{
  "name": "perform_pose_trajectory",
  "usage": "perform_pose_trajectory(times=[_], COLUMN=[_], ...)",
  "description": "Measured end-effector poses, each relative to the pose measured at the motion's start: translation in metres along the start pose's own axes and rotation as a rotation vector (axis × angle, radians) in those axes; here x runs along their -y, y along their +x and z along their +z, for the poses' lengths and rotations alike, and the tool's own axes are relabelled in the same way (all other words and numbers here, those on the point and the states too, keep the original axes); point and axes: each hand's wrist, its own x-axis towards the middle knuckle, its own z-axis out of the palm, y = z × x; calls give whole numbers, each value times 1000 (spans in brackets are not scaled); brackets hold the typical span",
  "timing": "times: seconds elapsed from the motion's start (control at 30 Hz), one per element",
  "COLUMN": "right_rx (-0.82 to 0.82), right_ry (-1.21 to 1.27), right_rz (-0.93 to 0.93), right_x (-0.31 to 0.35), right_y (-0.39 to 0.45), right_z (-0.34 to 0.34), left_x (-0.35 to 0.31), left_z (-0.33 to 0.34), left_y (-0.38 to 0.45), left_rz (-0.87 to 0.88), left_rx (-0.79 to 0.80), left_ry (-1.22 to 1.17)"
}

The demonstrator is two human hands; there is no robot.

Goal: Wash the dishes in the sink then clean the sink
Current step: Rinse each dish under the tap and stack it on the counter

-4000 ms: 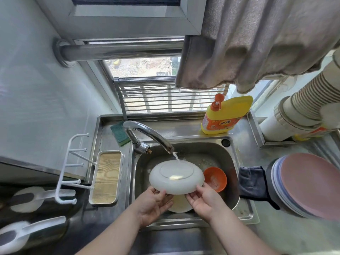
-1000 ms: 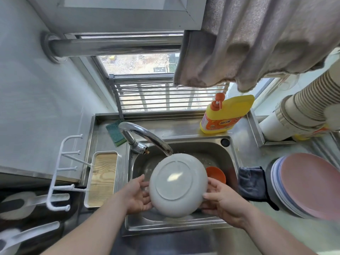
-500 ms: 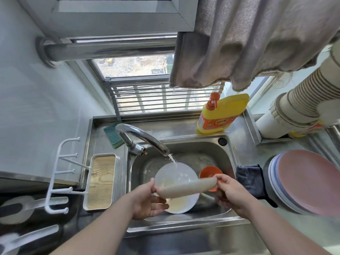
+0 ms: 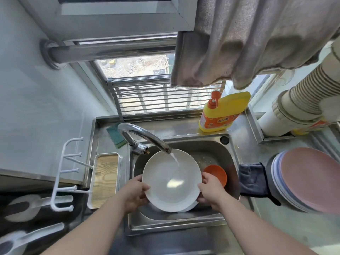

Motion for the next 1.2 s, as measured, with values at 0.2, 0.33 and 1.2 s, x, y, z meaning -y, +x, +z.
perform_pose_trajectory(times=[0.2,0.33,1.2], right_rx=[-62,-147,-157], right_ry=[-102,-127,335], right_rz=[-135,-288,-210], right_x=[14,26,46], right_y=[-1,-11,1], right_z=[5,-15,22], left_x=[-6,0,-31], left_z=[12,29,-12], left_y=[-3,9,-20], left_rz=[-1,-98,139], left_rx=[11,95,66], left_ry=[-112,-95,121])
